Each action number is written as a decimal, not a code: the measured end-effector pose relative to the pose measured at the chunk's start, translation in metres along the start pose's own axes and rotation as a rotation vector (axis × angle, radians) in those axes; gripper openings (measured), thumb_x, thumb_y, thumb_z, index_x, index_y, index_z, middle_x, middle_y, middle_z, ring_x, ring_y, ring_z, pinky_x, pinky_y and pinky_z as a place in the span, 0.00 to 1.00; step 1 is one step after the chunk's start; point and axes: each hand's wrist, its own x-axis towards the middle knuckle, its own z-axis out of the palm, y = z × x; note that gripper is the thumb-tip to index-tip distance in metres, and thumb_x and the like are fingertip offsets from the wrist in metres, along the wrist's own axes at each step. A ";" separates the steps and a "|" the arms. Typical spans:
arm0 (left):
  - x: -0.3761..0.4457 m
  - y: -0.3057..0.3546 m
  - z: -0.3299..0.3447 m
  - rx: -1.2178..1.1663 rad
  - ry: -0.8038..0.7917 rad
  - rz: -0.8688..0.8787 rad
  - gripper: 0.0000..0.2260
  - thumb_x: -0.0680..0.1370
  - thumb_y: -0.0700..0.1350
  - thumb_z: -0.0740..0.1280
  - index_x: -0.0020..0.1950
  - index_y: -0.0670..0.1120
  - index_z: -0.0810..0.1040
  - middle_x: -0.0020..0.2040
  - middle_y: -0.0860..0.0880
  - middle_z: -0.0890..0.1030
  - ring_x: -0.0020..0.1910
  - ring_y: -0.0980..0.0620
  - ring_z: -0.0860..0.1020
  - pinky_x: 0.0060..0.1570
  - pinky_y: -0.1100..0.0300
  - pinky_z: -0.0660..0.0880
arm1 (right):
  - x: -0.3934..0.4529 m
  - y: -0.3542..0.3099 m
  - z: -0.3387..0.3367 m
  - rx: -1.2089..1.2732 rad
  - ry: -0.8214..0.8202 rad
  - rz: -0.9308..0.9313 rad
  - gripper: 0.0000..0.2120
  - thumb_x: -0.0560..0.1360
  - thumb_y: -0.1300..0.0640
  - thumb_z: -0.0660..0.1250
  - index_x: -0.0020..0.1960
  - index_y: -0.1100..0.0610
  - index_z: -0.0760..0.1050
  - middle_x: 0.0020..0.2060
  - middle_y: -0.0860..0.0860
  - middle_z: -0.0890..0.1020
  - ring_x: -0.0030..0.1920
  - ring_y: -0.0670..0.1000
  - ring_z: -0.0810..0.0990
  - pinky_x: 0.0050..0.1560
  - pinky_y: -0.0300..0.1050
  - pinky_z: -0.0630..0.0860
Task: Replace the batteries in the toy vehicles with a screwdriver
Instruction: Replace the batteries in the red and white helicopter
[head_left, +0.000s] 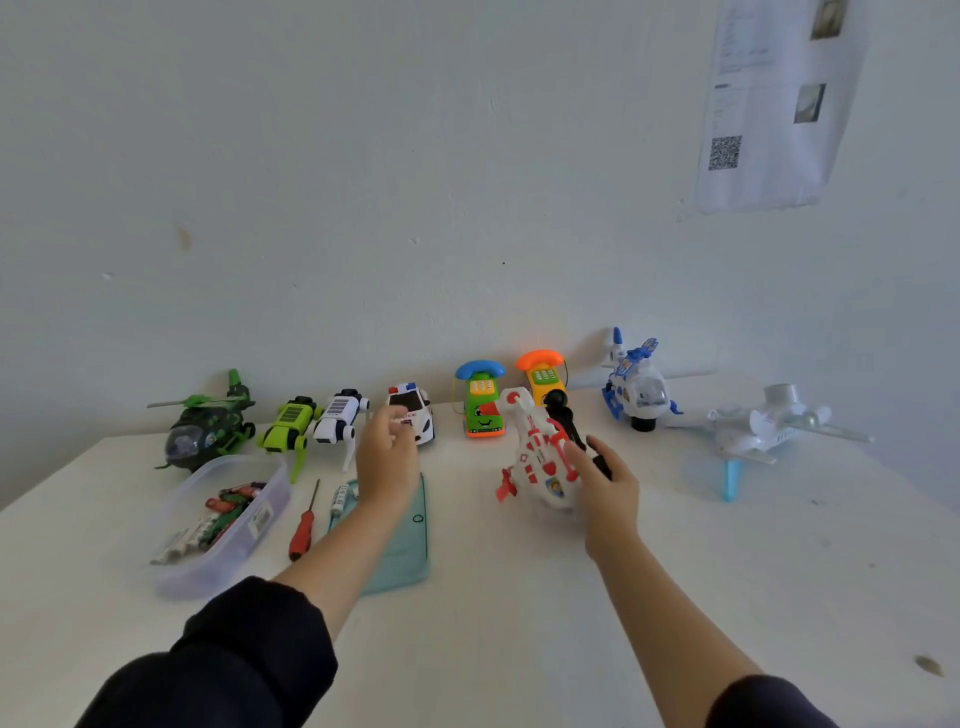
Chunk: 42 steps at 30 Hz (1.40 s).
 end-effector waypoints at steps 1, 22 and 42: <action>-0.002 -0.003 0.001 0.011 -0.027 -0.089 0.11 0.74 0.38 0.58 0.53 0.49 0.74 0.50 0.39 0.79 0.42 0.45 0.75 0.49 0.45 0.77 | 0.001 -0.008 0.002 0.065 -0.016 0.088 0.13 0.72 0.53 0.72 0.56 0.51 0.76 0.49 0.51 0.81 0.47 0.51 0.80 0.39 0.45 0.77; -0.001 0.060 -0.002 -0.435 -0.078 -0.317 0.32 0.68 0.42 0.76 0.67 0.50 0.64 0.59 0.50 0.75 0.54 0.48 0.78 0.52 0.52 0.77 | 0.011 -0.045 0.072 -0.130 -0.514 0.405 0.14 0.77 0.45 0.62 0.53 0.53 0.77 0.57 0.52 0.78 0.60 0.57 0.73 0.60 0.58 0.65; 0.177 -0.064 -0.303 0.004 0.394 -0.240 0.39 0.70 0.45 0.75 0.74 0.51 0.57 0.66 0.48 0.71 0.58 0.46 0.73 0.41 0.62 0.71 | -0.027 0.039 0.342 -0.570 -0.551 -0.160 0.06 0.78 0.60 0.58 0.47 0.57 0.73 0.39 0.53 0.77 0.35 0.51 0.73 0.37 0.43 0.70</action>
